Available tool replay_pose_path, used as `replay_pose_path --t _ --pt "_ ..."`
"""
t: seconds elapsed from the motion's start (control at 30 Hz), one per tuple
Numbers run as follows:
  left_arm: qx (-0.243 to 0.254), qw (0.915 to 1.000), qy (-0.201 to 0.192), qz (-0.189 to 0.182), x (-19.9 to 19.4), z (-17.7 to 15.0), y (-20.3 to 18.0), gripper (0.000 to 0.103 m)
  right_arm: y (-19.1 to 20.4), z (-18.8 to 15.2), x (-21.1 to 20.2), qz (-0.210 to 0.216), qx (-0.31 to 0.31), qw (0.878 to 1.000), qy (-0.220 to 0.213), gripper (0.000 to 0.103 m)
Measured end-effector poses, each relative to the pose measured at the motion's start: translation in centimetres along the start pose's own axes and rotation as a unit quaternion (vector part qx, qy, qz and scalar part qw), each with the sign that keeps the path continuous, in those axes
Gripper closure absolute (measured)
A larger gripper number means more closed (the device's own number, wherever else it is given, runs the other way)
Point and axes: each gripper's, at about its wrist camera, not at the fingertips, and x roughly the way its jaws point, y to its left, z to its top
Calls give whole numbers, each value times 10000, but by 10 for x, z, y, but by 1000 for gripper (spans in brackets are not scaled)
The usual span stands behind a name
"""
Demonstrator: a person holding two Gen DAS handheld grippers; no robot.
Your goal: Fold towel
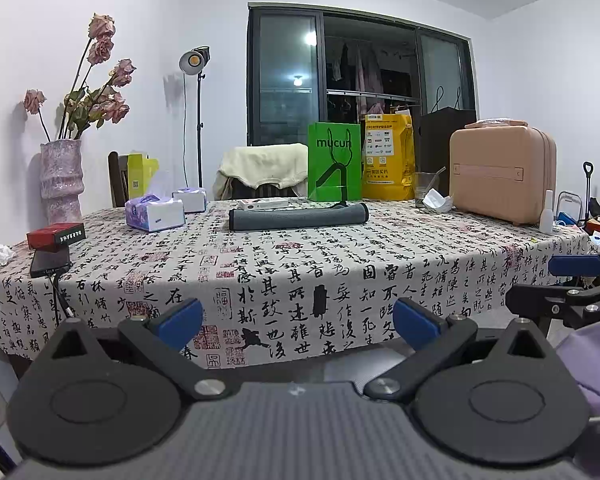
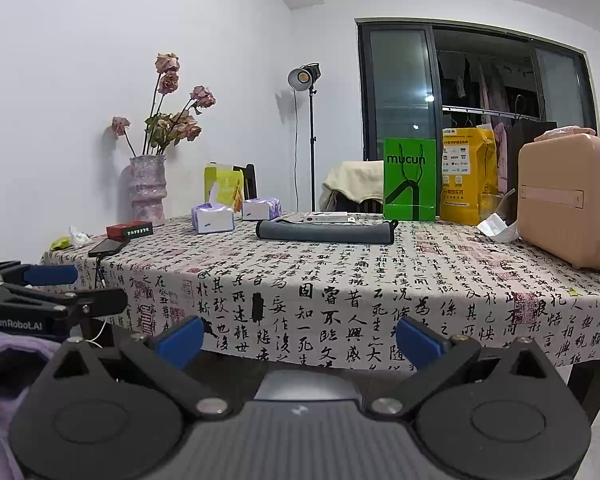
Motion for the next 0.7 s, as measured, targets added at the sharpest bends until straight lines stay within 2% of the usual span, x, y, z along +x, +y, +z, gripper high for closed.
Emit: replay_pose_path --t 0.7 --pt "5 10000 -8 -1 0 0 -1 0 1 1 0 15 -4 10000 13 0"
